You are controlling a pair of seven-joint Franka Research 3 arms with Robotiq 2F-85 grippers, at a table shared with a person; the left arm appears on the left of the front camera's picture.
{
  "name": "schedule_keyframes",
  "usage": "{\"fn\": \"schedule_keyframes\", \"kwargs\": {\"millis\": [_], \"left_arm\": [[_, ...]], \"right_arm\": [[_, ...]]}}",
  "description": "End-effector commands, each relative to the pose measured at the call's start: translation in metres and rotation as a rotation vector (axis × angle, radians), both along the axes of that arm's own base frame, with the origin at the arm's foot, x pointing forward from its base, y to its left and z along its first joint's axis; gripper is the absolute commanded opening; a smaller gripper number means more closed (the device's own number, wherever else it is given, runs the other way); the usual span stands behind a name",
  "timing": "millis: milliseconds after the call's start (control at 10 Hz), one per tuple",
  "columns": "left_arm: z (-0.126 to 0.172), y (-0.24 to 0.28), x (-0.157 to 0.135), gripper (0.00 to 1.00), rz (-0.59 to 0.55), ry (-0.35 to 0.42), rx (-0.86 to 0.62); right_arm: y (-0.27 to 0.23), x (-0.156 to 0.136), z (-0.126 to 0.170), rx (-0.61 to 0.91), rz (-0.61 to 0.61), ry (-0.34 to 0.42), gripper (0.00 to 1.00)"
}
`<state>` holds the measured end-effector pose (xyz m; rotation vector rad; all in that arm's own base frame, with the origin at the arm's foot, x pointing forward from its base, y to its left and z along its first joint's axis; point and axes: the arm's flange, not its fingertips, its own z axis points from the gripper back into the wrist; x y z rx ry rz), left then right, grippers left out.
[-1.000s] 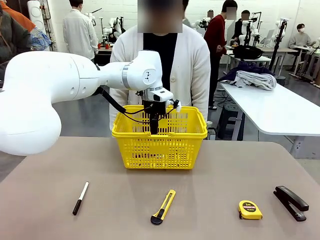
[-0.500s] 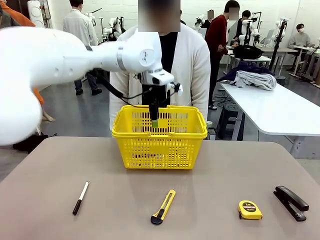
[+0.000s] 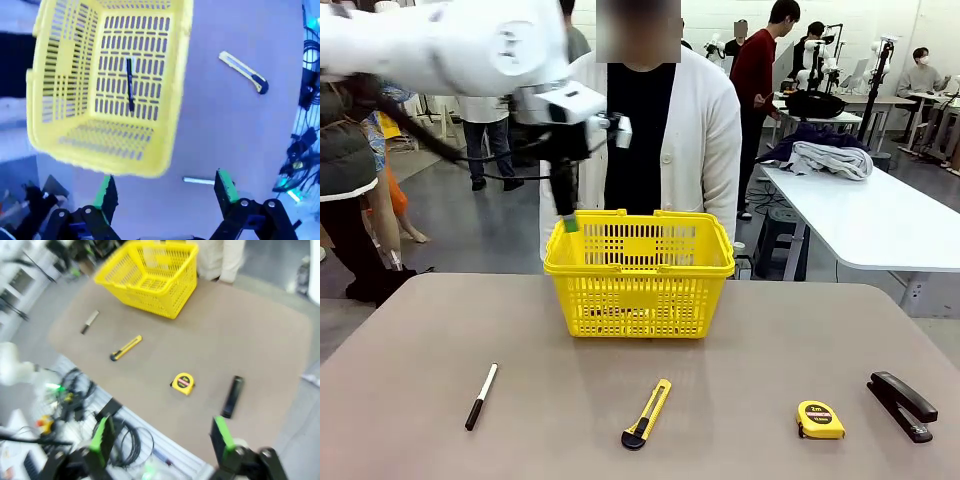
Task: Place the items the person wants into the basket.
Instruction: Pick up the item the person points to and place it in the Market Basket.
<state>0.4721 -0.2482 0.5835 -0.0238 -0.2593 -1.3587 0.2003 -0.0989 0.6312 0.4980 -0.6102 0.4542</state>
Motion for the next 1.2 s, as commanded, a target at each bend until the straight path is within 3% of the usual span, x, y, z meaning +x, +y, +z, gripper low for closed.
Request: {"fn": "schedule_keyframes", "kwargs": {"millis": [0,200,600,700,1100], "left_arm": [[-0.035,0.054,-0.063,1.0,0.075,-0.062,-0.094],[-0.048,0.082,-0.07,1.0,0.113,-0.023,-0.119],[-0.062,0.103,-0.054,1.0,0.226,0.035,-0.111],[-0.063,0.109,-0.068,1.0,0.178,0.023,-0.104],[-0.063,0.109,-0.068,1.0,0.178,0.023,-0.104]], "right_arm": [[0.001,0.0,-0.001,0.008,0.014,0.0,1.0],[0.001,0.0,-0.001,0.008,0.014,0.0,1.0],[0.001,0.0,-0.001,0.008,0.014,0.0,1.0],[0.001,0.0,-0.001,0.008,0.014,0.0,1.0],[0.001,0.0,-0.001,0.008,0.014,0.0,1.0]]}}
